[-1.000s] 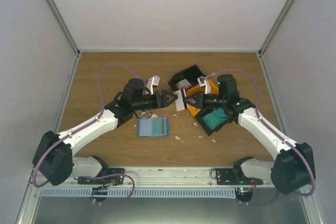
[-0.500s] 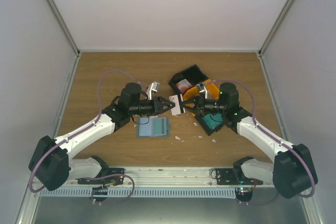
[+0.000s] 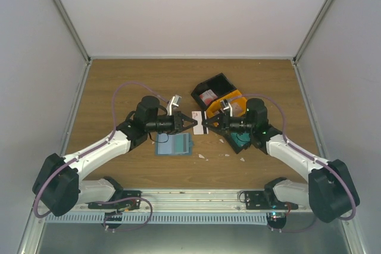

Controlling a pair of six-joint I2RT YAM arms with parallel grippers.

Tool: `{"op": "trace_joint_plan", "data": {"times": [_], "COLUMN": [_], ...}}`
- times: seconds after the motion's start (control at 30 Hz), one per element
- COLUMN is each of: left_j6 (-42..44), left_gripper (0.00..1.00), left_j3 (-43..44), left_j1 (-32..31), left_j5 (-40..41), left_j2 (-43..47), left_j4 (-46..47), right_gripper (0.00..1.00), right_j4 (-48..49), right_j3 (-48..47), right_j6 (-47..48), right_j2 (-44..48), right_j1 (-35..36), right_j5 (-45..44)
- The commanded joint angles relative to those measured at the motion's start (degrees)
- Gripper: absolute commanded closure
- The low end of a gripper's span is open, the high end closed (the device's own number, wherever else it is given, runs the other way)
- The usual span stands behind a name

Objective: Put the credit cards into the card holder
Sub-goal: Pick up the credit card from the storage box, then insert the credit card into the card holder.

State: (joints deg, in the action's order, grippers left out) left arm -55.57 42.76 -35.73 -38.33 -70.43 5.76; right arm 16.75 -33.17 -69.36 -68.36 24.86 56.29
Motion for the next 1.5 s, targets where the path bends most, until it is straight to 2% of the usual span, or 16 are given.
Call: {"op": "trace_joint_plan", "data": {"times": [0.0,0.1,0.17,0.23,0.33,0.4,0.47,0.7,0.87,1.13,1.47], "left_j6": [-0.1,0.2,1.3,3.9,8.7,10.7,12.4,15.5,16.1,18.3,18.8], "left_gripper": [1.0,1.0,0.86,0.76,0.57,0.5,0.46,0.48,0.53,0.54,0.69], "left_j3": [-1.5,-2.1,-2.0,-1.8,-1.8,-3.2,-4.9,-10.6,-13.3,-15.5,-17.2], "left_j1": [0.8,1.3,1.8,2.1,2.7,3.8,5.7,11.2,14.0,16.0,16.6], "left_j5": [-1.2,-1.4,-0.5,3.8,14.6,21.4,24.2,24.6,24.4,23.0,20.9], "left_j2": [0.2,0.3,0.5,0.9,1.8,2.3,2.4,2.5,2.0,-0.1,-4.3], "left_j4": [2.5,2.1,-0.2,-4.5,-14.6,-19.1,-21.2,-20.6,-18.4,-17.7,-16.1], "right_gripper": [0.88,0.99,1.0,0.99,1.0,0.99,1.0,1.0,1.0,1.0,0.99], "right_j4": [2.5,2.6,1.7,-1.7,-6.9,-11.3,-12.8,-7.7,-1.5,5.8,9.6], "right_j3": [0.3,0.4,0.1,-0.6,-1.8,-3.8,-4.8,-8.3,-10.0,-10.1,-9.9], "right_j6": [5.1,6.8,8.6,11.1,14.3,16.1,16.2,11.0,6.7,1.7,-1.4], "right_j2": [0.4,0.9,0.9,0.6,-1.3,-3.2,-5.8,-19.8,-27.9,-34.6,-38.7], "right_j1": [0.8,0.9,1.3,1.5,3.0,5.2,8.1,17.8,20.7,22.9,23.7], "right_j5": [1.0,0.7,0.0,-2.2,-7.8,-15.6,-21.6,-32.8,-33.6,-31.7,-30.1]}}
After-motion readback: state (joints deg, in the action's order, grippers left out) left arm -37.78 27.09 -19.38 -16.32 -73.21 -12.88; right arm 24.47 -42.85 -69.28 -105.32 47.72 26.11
